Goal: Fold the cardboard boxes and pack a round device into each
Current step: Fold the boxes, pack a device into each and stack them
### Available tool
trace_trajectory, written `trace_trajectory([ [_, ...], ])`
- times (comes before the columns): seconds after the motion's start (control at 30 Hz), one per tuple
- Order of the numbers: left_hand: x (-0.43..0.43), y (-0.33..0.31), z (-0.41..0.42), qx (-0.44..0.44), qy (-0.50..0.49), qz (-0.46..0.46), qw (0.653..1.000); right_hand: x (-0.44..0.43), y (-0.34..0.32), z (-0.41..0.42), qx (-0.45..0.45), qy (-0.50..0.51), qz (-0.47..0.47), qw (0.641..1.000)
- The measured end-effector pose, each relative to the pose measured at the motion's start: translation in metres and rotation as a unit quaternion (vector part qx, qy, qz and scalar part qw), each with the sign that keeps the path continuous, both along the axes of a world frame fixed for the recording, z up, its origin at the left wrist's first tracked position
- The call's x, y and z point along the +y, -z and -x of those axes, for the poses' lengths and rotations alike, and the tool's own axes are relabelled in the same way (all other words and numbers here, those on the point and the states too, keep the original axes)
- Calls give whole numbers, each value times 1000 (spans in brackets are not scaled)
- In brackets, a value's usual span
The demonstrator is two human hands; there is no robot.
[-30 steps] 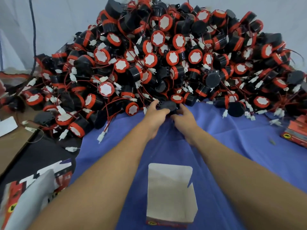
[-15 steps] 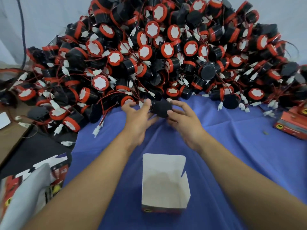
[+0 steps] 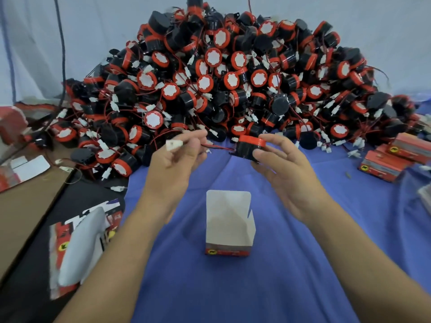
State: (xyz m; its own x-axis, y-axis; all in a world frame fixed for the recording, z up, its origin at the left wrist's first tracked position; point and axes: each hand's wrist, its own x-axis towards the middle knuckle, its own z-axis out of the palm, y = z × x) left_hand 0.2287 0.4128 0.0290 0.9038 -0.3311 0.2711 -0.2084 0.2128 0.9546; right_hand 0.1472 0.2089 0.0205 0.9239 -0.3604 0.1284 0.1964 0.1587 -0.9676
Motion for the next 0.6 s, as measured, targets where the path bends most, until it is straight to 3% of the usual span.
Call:
trace_trajectory([
  [0.13,22,8,27,-48,44,-47,997,20,-5,27,-20,14,70,997],
  [0.33,38,19,55,-16,108,10,994,40,-2,54,-9,24,193,981],
  [0.6,29,31,73,-29,27,-30,999,54,2,68,36,52,357,932],
])
